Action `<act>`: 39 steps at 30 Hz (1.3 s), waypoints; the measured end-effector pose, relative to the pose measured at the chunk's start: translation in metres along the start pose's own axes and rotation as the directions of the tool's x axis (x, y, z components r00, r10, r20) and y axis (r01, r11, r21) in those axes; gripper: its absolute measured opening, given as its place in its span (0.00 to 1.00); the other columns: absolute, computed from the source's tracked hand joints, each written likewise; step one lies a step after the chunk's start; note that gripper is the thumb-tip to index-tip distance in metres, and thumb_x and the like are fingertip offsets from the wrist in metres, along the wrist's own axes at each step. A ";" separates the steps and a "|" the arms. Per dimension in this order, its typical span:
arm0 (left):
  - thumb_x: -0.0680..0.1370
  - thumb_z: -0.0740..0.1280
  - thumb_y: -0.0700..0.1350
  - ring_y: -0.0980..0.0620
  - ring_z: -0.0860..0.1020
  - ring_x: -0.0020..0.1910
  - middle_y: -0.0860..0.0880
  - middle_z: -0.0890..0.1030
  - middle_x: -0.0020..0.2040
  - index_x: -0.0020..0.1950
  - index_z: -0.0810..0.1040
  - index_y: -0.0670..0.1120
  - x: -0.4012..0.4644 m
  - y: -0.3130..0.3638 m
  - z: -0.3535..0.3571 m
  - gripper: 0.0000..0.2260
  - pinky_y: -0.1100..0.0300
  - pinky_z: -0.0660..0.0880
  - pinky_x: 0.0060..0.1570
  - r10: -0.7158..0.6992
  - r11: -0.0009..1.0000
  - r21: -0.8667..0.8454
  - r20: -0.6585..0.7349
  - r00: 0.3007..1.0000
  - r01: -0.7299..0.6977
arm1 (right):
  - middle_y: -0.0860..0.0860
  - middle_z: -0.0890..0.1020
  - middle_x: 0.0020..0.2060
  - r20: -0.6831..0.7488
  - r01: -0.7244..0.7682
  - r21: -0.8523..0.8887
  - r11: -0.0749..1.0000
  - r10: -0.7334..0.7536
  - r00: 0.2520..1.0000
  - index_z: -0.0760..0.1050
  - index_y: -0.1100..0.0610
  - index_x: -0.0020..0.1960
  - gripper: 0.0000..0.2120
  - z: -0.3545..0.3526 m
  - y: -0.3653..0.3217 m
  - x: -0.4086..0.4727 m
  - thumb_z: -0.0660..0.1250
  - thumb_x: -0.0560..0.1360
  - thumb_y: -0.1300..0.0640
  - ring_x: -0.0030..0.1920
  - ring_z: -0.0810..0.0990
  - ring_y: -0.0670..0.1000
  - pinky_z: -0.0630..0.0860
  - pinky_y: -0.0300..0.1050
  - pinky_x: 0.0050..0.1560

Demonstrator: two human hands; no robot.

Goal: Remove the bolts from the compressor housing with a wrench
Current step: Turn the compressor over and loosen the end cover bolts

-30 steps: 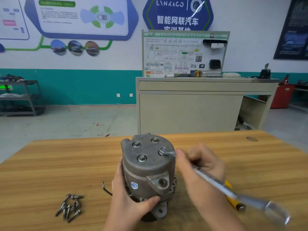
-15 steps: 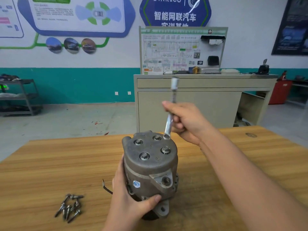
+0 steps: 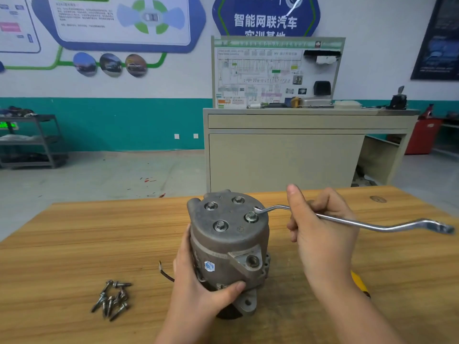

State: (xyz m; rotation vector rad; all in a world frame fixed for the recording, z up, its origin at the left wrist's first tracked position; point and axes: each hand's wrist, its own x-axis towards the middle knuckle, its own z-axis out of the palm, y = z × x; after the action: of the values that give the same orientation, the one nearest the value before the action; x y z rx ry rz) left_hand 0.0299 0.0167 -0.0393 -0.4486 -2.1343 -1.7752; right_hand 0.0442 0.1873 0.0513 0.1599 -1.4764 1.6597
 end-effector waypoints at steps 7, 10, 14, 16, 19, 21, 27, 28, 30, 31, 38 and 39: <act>0.48 0.79 0.65 0.55 0.63 0.72 0.59 0.64 0.71 0.63 0.50 0.81 0.000 -0.002 0.001 0.53 0.46 0.65 0.70 0.005 1.000 -0.002 -0.018 1.000 -0.005 | 0.56 0.68 0.22 0.114 0.207 -0.159 0.965 -0.190 0.975 0.61 0.56 0.29 0.19 0.008 -0.015 -0.016 0.66 0.72 0.53 0.22 0.67 0.53 0.64 0.43 0.24; 0.47 0.80 0.65 0.54 0.64 0.72 0.57 0.65 0.72 0.65 0.51 0.77 0.001 -0.007 0.002 0.54 0.46 0.65 0.70 0.000 1.000 -0.007 -0.025 1.000 -0.001 | 0.47 0.61 0.26 0.232 0.447 -0.275 0.852 -0.392 0.890 0.57 0.50 0.31 0.20 0.016 -0.021 -0.026 0.65 0.74 0.61 0.25 0.60 0.43 0.58 0.31 0.26; 0.50 0.82 0.58 0.60 0.69 0.69 0.59 0.69 0.70 0.69 0.54 0.70 0.006 -0.015 -0.004 0.55 0.65 0.70 0.63 0.003 0.996 -0.094 0.067 0.998 0.004 | 0.48 0.61 0.23 0.164 0.343 -0.266 0.901 -0.309 0.937 0.60 0.56 0.29 0.19 0.015 -0.014 -0.036 0.67 0.72 0.60 0.24 0.60 0.45 0.58 0.34 0.25; 0.53 0.83 0.56 0.64 0.70 0.66 0.65 0.71 0.68 0.71 0.56 0.69 0.008 -0.018 -0.013 0.54 0.73 0.70 0.57 0.004 0.994 -0.112 0.155 0.988 0.013 | 0.50 0.68 0.21 0.085 0.002 -0.009 1.000 -0.001 0.996 0.65 0.53 0.28 0.17 0.006 -0.011 -0.032 0.69 0.72 0.57 0.21 0.63 0.42 0.61 0.33 0.23; 0.55 0.81 0.62 0.67 0.68 0.67 0.73 0.67 0.66 0.65 0.58 0.79 0.012 -0.015 -0.030 0.46 0.65 0.69 0.63 -0.054 0.997 -0.046 0.224 0.973 0.066 | 0.52 0.73 0.19 0.155 -0.265 0.180 0.947 0.239 0.959 0.67 0.50 0.25 0.23 -0.008 -0.009 -0.014 0.67 0.73 0.68 0.18 0.67 0.46 0.64 0.34 0.20; 0.56 0.77 0.65 0.64 0.68 0.68 0.72 0.67 0.67 0.64 0.61 0.78 0.014 -0.009 -0.043 0.41 0.55 0.67 0.68 -0.093 0.994 -0.040 0.180 0.979 0.102 | 0.52 0.73 0.20 0.276 -0.431 0.249 0.867 0.363 0.890 0.66 0.51 0.25 0.23 -0.012 -0.008 0.000 0.67 0.73 0.68 0.17 0.67 0.46 0.62 0.33 0.18; 0.64 0.69 0.72 0.64 0.68 0.68 0.65 0.69 0.69 0.72 0.62 0.66 0.037 0.045 -0.041 0.39 0.60 0.69 0.64 0.073 0.997 -0.017 0.186 0.980 -0.071 | 0.55 0.74 0.21 0.535 -0.672 0.265 0.691 0.474 0.699 0.67 0.52 0.26 0.16 0.002 -0.006 0.018 0.70 0.66 0.62 0.16 0.66 0.46 0.59 0.31 0.18; 0.60 0.71 0.72 0.65 0.68 0.67 0.66 0.69 0.69 0.73 0.60 0.65 0.044 0.055 -0.037 0.44 0.64 0.69 0.63 0.037 0.993 0.100 0.247 0.968 -0.064 | 0.55 0.74 0.21 0.551 -0.688 0.271 0.673 0.478 0.684 0.67 0.52 0.27 0.15 0.004 -0.006 0.018 0.70 0.66 0.62 0.16 0.66 0.45 0.59 0.31 0.18; 0.55 0.73 0.72 0.64 0.68 0.67 0.62 0.68 0.70 0.77 0.53 0.58 0.054 0.070 -0.031 0.56 0.67 0.66 0.64 -0.071 0.948 0.316 0.303 0.950 -0.030 | 0.55 0.74 0.22 0.539 -0.704 0.277 0.654 0.500 0.678 0.66 0.53 0.29 0.14 0.008 -0.006 0.016 0.71 0.65 0.61 0.16 0.66 0.45 0.58 0.32 0.17; 0.55 0.74 0.72 0.63 0.68 0.67 0.60 0.67 0.71 0.78 0.50 0.55 0.055 0.075 -0.029 0.59 0.68 0.65 0.63 -0.114 0.926 0.376 0.309 0.944 -0.012 | 0.55 0.74 0.22 0.514 -0.699 0.294 0.652 0.509 0.691 0.66 0.54 0.31 0.13 0.009 -0.006 0.015 0.71 0.66 0.60 0.16 0.66 0.45 0.59 0.32 0.17; 0.53 0.60 0.79 0.55 0.67 0.62 0.57 0.64 0.59 0.64 0.56 0.58 0.026 0.081 -0.005 0.46 0.63 0.66 0.56 -0.054 0.752 0.658 0.013 0.998 0.032 | 0.53 0.74 0.21 0.220 -0.424 0.420 0.803 0.363 0.905 0.70 0.50 0.28 0.16 -0.011 -0.011 0.013 0.68 0.73 0.58 0.17 0.67 0.48 0.62 0.33 0.19; 0.54 0.61 0.79 0.57 0.64 0.59 0.57 0.62 0.57 0.60 0.56 0.58 0.027 0.082 -0.003 0.43 0.64 0.64 0.55 -0.040 0.749 0.662 -0.003 0.999 0.032 | 0.54 0.74 0.21 0.206 -0.387 0.371 0.844 0.331 0.921 0.69 0.49 0.27 0.16 -0.011 -0.011 0.009 0.69 0.71 0.55 0.17 0.67 0.48 0.62 0.33 0.20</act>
State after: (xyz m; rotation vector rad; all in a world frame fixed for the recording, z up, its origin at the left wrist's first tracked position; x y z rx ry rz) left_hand 0.0419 0.0290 0.0452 -0.2199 -2.5941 -0.8971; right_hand 0.0514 0.2003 0.0618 0.2364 -1.2924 2.2992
